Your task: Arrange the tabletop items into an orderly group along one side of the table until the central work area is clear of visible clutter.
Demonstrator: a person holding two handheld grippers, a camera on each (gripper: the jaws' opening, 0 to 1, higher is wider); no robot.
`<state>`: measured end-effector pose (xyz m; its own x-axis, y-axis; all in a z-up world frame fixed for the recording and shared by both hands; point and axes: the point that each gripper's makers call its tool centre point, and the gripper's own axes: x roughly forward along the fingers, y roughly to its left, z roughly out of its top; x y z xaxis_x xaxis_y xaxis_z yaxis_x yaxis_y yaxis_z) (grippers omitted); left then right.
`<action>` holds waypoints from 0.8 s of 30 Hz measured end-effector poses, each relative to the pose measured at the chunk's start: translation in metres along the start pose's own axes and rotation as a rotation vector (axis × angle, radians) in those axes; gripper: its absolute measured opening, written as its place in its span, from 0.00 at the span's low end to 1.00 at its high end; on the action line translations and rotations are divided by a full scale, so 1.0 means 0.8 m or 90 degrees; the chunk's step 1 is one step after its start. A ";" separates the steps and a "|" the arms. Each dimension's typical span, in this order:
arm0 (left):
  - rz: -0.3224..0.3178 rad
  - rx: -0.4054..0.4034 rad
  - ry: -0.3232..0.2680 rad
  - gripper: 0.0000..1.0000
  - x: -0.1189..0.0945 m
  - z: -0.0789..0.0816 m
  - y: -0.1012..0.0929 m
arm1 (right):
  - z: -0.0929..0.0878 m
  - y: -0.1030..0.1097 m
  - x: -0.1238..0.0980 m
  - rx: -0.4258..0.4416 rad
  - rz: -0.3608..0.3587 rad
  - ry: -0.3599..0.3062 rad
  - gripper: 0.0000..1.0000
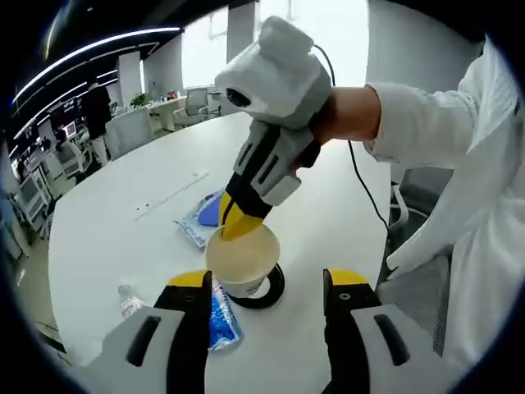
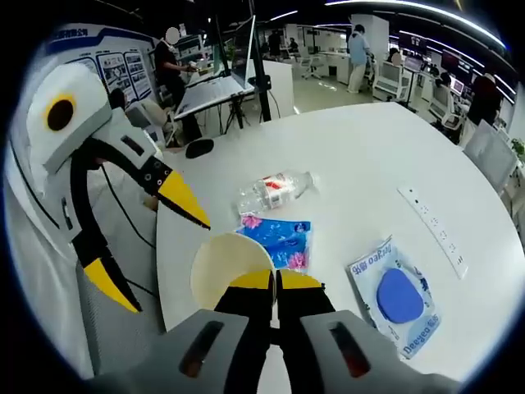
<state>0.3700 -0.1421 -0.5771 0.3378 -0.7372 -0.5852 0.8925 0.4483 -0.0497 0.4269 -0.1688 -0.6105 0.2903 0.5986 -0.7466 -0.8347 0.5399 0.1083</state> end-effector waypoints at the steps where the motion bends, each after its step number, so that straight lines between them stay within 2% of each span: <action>1: 0.023 0.005 -0.025 0.62 -0.005 0.004 0.012 | 0.001 -0.001 0.000 0.001 0.000 -0.001 0.00; 2: 0.034 -0.010 -0.040 0.65 -0.008 0.006 0.019 | 0.002 -0.004 0.001 0.004 -0.001 -0.004 0.00; 4: 0.032 -0.064 -0.058 0.70 -0.016 0.002 0.026 | 0.004 -0.007 0.001 0.005 -0.002 -0.007 0.00; 5: 0.037 -0.075 -0.080 0.72 -0.019 0.006 0.032 | 0.006 -0.010 0.002 0.009 -0.001 -0.009 0.00; 7: 0.040 -0.113 -0.113 0.73 -0.031 0.009 0.042 | 0.007 -0.016 0.004 0.012 -0.002 -0.010 0.00; 9: 0.048 -0.149 -0.129 0.75 -0.041 0.006 0.053 | 0.008 -0.021 0.004 0.014 -0.005 -0.012 0.00; 14: 0.078 -0.173 -0.155 0.75 -0.063 -0.002 0.080 | 0.014 -0.032 0.007 0.033 -0.009 -0.023 0.00; 17: 0.087 -0.176 -0.160 0.79 -0.072 -0.007 0.088 | 0.018 -0.041 0.009 0.043 -0.013 -0.027 0.00; 24: 0.102 -0.189 -0.166 0.80 -0.081 -0.019 0.100 | 0.031 -0.069 0.016 0.065 -0.025 -0.041 0.00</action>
<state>0.4152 -0.0504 -0.5556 0.5638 -0.7323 -0.3819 0.7104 0.6658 -0.2282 0.4880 -0.1764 -0.6096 0.3544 0.6101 -0.7087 -0.7706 0.6198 0.1483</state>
